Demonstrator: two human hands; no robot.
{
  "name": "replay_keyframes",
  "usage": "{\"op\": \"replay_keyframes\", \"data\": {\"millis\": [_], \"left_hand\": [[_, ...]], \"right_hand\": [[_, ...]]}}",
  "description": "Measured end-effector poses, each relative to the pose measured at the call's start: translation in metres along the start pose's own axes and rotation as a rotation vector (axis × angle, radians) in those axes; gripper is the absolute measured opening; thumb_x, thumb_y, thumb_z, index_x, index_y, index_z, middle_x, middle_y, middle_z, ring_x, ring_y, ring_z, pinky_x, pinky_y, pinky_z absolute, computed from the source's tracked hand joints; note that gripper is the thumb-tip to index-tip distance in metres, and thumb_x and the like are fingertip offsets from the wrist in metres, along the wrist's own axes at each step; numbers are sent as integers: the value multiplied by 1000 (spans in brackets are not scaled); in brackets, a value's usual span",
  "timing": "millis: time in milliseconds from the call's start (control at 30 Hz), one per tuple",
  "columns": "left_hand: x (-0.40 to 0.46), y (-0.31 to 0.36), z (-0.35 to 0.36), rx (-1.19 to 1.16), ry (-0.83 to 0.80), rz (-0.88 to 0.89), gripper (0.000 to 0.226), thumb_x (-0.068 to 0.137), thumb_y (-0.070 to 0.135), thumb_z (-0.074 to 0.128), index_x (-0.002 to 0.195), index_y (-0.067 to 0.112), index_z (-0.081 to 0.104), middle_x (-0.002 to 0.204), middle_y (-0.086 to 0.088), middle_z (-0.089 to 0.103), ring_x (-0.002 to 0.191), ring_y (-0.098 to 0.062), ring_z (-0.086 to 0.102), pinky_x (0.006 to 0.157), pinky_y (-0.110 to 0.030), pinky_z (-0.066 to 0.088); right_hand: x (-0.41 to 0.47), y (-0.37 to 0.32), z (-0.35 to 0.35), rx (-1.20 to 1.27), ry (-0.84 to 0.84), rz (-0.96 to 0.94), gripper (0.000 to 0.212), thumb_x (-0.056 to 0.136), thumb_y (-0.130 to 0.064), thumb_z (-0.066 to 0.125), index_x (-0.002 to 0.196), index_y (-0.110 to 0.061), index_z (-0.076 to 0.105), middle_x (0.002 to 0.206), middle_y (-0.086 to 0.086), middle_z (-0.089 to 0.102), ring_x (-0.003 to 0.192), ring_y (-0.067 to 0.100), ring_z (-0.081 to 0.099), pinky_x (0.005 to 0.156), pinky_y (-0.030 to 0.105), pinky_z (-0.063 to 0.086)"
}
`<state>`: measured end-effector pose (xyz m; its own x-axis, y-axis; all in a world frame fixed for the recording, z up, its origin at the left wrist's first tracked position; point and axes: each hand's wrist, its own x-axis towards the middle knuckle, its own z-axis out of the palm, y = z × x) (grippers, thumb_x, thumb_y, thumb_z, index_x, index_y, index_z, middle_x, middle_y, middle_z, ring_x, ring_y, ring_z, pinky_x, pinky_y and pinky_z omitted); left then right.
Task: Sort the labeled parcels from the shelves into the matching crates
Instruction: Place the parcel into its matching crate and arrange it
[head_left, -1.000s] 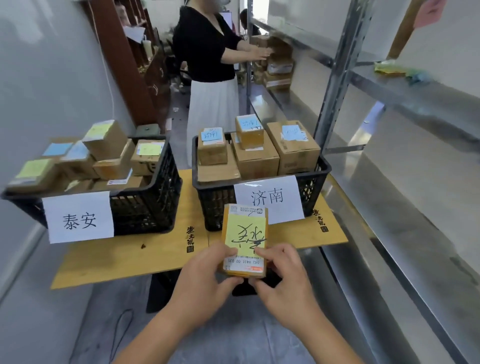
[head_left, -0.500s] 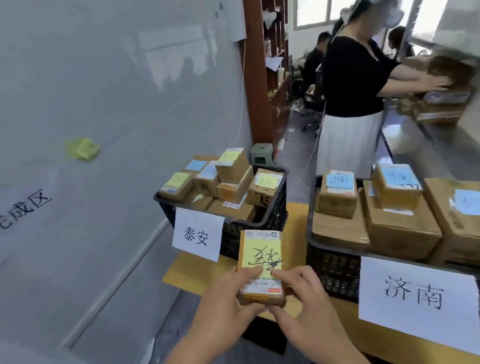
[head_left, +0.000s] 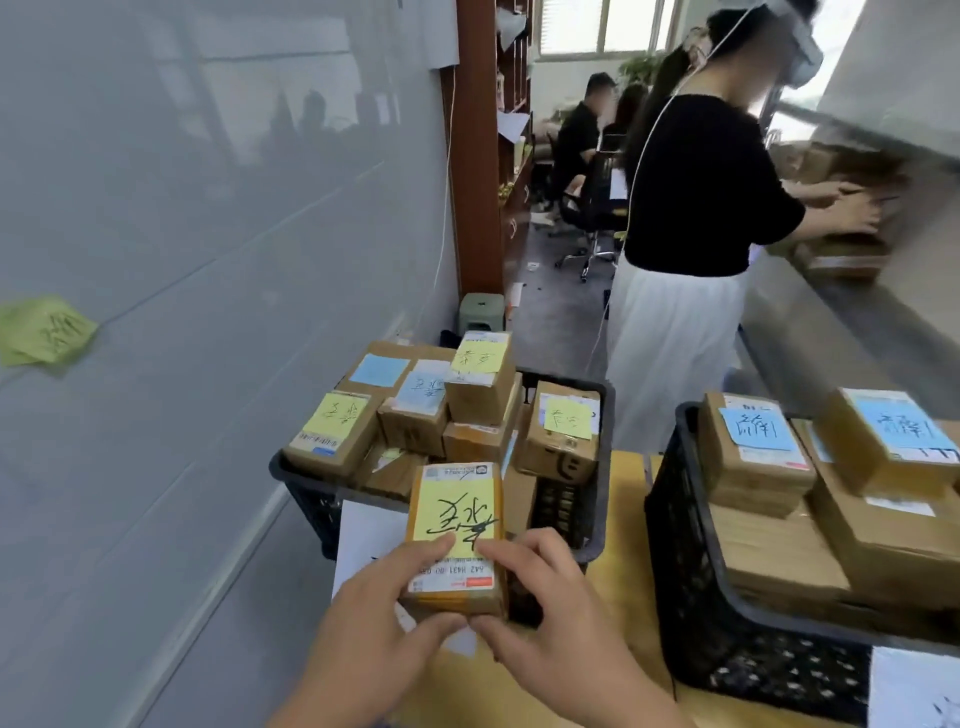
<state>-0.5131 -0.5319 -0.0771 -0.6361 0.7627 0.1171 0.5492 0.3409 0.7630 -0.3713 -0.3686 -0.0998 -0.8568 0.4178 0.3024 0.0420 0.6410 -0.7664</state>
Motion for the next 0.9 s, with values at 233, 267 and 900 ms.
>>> {"op": "replay_keyframes", "data": {"millis": [233, 267, 900], "left_hand": [[70, -40, -49, -49, 13, -7, 71, 74, 31, 89, 119, 70, 51, 114, 37, 60, 108, 17, 55, 81, -11, 48], [76, -44, -52, -72, 21, -22, 69, 74, 29, 89, 118, 68, 54, 115, 34, 60, 106, 18, 55, 80, -9, 48], [130, -76, -89, -36, 72, -158, 75, 71, 13, 88, 118, 61, 56, 122, 23, 62, 111, 9, 58, 78, -1, 47]], "right_hand": [[64, 11, 7, -109, 10, 98, 55, 89, -49, 70, 130, -67, 38, 124, -33, 36, 112, 3, 54, 92, 21, 50], [70, 17, 3, -125, 15, 133, 54, 89, -49, 71, 130, -66, 39, 125, -32, 36, 109, 6, 56, 92, 24, 51], [279, 74, -3, -395, -100, 302, 71, 91, -40, 74, 153, -38, 41, 169, -6, 12, 144, 29, 41, 113, 45, 42]]}}
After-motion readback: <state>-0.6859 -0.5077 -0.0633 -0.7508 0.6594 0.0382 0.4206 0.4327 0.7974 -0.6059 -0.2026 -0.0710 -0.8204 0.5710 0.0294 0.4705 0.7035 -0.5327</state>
